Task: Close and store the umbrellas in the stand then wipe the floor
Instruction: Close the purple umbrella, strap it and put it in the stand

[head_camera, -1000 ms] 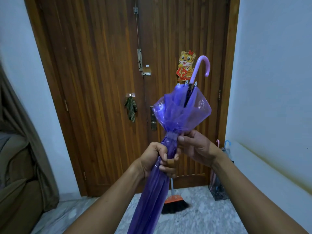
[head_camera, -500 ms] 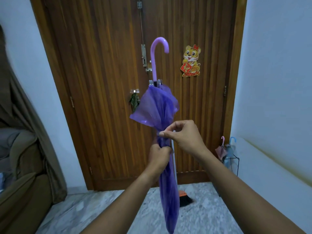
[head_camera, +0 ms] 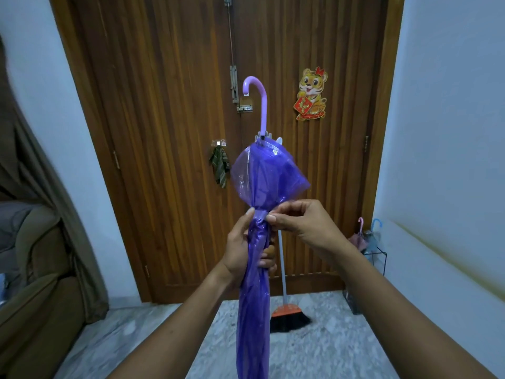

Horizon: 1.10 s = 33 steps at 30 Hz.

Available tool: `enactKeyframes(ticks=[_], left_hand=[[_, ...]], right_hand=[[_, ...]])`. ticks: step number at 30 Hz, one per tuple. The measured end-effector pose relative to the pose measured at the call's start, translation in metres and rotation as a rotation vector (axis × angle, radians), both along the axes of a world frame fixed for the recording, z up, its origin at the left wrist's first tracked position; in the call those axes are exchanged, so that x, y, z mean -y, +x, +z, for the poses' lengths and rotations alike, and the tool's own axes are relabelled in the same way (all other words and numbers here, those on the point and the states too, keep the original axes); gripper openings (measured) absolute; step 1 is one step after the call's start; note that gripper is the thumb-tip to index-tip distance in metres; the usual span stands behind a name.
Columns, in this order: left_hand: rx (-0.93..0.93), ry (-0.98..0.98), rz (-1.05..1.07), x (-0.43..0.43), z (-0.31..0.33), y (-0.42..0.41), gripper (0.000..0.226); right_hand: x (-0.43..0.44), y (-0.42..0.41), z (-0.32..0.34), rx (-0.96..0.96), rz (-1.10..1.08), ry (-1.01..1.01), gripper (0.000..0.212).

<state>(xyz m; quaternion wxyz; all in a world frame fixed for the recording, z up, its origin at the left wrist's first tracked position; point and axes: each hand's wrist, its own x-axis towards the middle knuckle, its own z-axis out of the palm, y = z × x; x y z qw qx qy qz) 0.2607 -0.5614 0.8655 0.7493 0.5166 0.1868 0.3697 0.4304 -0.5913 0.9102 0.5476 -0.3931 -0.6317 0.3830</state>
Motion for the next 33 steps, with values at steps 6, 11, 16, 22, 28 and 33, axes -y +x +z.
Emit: enactKeyframes(ticks=[6,11,16,22,28,33], left_hand=[[-0.033,-0.016,-0.037,0.000,0.003,-0.005,0.070],[-0.023,-0.023,-0.058,-0.001,0.002,-0.009,0.071],[-0.064,0.026,-0.032,-0.006,0.001,-0.019,0.071],[-0.086,0.091,-0.006,-0.012,0.003,-0.030,0.070],[-0.150,0.172,0.042,-0.017,0.008,-0.048,0.068],[-0.084,0.182,-0.032,-0.024,0.012,-0.067,0.071]], right_hand=[[0.004,-0.001,0.001,-0.132,0.052,-0.098,0.018],[0.003,-0.009,0.002,-0.194,0.053,-0.175,0.011],[0.001,-0.018,0.005,-0.160,0.049,-0.174,0.006],[-0.004,-0.033,0.007,-0.104,0.034,-0.133,0.008],[-0.014,-0.051,0.010,-0.085,0.012,-0.139,0.013],[-0.015,-0.065,0.013,0.007,0.013,-0.089,0.018]])
